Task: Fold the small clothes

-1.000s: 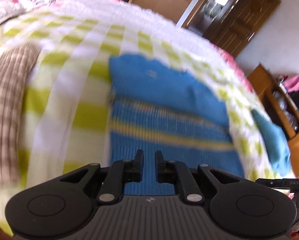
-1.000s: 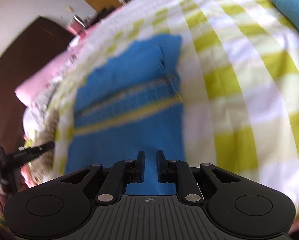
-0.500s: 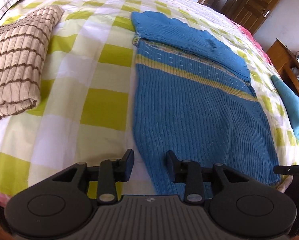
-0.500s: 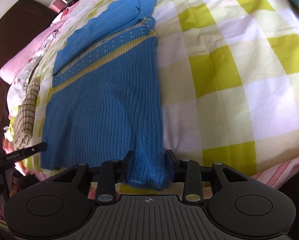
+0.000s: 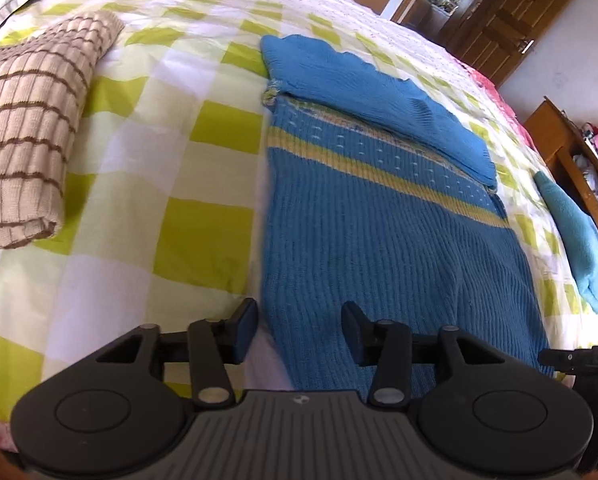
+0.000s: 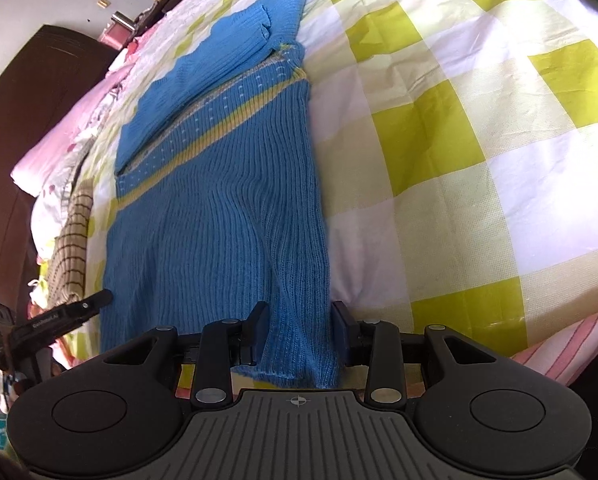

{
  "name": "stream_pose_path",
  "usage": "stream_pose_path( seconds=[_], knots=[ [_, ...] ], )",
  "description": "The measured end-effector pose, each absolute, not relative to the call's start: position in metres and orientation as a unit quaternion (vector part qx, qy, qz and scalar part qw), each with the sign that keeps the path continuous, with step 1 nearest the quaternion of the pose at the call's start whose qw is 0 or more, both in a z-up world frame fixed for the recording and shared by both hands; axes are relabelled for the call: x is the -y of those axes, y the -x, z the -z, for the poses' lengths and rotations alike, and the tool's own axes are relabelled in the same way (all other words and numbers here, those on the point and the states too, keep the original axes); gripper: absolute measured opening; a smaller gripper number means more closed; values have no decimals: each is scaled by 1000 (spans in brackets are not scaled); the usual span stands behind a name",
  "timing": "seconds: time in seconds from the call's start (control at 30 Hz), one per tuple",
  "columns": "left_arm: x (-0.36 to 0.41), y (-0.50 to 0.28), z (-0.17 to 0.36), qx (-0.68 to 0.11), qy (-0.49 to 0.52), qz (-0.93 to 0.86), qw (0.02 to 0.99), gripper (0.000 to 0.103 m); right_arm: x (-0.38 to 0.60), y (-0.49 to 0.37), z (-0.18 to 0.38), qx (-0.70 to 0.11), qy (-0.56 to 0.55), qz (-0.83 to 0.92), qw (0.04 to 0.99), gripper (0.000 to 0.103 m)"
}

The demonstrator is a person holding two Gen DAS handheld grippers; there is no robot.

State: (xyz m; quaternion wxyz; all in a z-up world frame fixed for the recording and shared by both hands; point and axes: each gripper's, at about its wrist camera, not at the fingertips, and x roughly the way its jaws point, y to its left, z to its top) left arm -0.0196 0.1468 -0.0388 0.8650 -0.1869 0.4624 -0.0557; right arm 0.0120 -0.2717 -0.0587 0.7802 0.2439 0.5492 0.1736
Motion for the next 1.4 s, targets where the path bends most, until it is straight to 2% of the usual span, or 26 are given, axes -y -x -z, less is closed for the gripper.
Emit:
stream_pose_path(
  seconds=[0.07, 0.13, 0.17, 0.2, 0.47, 0.53, 0.57, 0.6, 0.73, 0.87, 1.1, 1.27, 1.4],
  knots=[
    [-146, 22, 38, -462, 192, 61, 864, 49, 273, -12, 59, -549, -260, -177, 774, 34],
    [-147, 23, 37, -460, 208, 69, 860, 40, 275, -11, 59, -549, -265, -179, 772, 32],
    [-148, 23, 36, -458, 216, 71, 859, 31, 273, -12, 58, -550, -264, -183, 771, 32],
    [-148, 23, 35, -455, 219, 74, 860, 28, 271, -12, 57, -550, -264, -187, 770, 32],
    [-142, 12, 40, -471, 213, 75, 853, 32, 262, -18, 61, -552, -261, -189, 769, 34],
    [-140, 10, 41, -470, 222, 85, 850, 26, 262, -17, 60, -550, -266, -192, 768, 24],
    [-141, 9, 41, -469, 235, 90, 847, 18, 264, -18, 61, -549, -279, -194, 764, 12],
    [-144, 6, 42, -466, 256, 94, 842, 17, 265, -19, 62, -548, -298, -197, 756, 11],
    [-158, -12, 34, -430, 345, 119, 826, 16, 269, -32, 59, -515, -368, -207, 746, 9],
    [-178, -54, 17, -367, 421, 143, 817, 16, 271, -64, 39, -447, -422, -225, 756, 8],
    [-200, -152, -1, -285, 440, 129, 842, 16, 274, -167, 11, -333, -468, -215, 790, 7],
    [-198, -194, 19, -307, 418, 86, 851, 16, 265, -243, 29, -344, -460, -175, 799, 8],
    [-198, -205, 38, -334, 397, 56, 853, 16, 249, -274, 51, -376, -445, -157, 798, 12]
  ],
)
